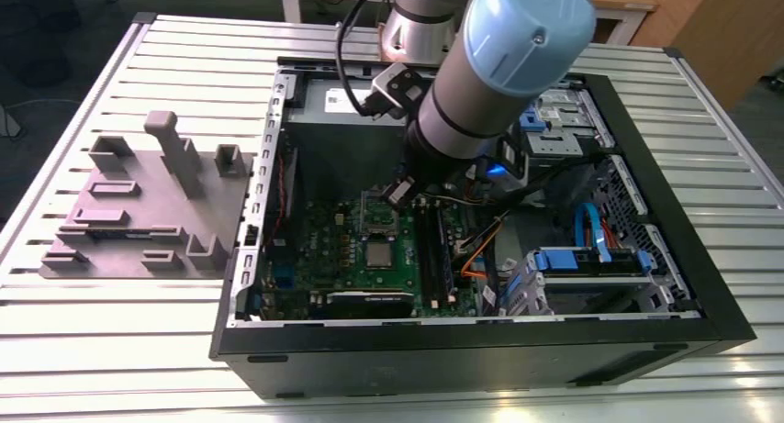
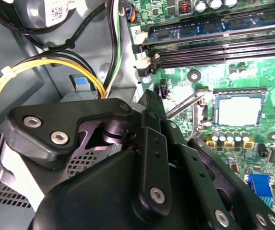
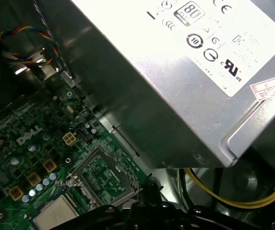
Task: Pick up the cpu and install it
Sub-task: 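Close the cpu cover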
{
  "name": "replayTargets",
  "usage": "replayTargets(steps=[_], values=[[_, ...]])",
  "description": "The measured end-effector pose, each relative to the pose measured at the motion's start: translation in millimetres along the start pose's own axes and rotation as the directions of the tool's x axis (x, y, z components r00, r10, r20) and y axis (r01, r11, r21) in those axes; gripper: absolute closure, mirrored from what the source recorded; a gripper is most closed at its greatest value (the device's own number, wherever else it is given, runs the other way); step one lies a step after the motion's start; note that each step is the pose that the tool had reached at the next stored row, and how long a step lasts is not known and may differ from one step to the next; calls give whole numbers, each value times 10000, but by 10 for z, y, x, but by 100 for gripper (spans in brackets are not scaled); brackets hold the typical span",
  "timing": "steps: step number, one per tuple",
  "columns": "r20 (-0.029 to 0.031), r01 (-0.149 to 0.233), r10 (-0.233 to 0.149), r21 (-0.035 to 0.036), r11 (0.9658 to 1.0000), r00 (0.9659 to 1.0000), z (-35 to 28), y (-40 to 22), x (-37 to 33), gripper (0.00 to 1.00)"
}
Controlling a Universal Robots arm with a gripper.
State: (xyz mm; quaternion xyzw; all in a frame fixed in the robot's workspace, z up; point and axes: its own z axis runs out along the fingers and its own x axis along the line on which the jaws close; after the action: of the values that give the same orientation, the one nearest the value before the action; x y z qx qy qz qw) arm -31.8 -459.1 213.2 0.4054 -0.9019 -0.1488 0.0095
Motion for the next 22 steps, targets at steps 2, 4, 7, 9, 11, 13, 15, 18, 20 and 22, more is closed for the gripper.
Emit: replayTargets(steps=[2, 4, 7, 9, 11, 13, 15, 18, 20, 22], values=[[-32, -6, 6, 27, 10000, 10000, -19, 6, -3, 90], [-56, -10, 11, 51, 10000, 10000, -35, 12, -6, 90], [-142, -26, 28, 130, 9999, 9999, -56, 18, -8, 90], [-231, -42, 47, 214, 9998, 9997, -62, 20, -8, 90], [-336, -58, 68, 311, 9995, 9994, -65, 21, -8, 90], [-397, -67, 81, 366, 9993, 9992, -74, 23, -9, 90], [-423, -72, 88, 391, 9992, 9991, -91, 29, -11, 90], [-444, -74, 93, 411, 9991, 9990, -116, 36, -14, 90], [-448, -75, 94, 415, 9991, 9990, -130, 40, -15, 90], [-449, -74, 93, 417, 9991, 9989, -139, 43, -17, 90]])
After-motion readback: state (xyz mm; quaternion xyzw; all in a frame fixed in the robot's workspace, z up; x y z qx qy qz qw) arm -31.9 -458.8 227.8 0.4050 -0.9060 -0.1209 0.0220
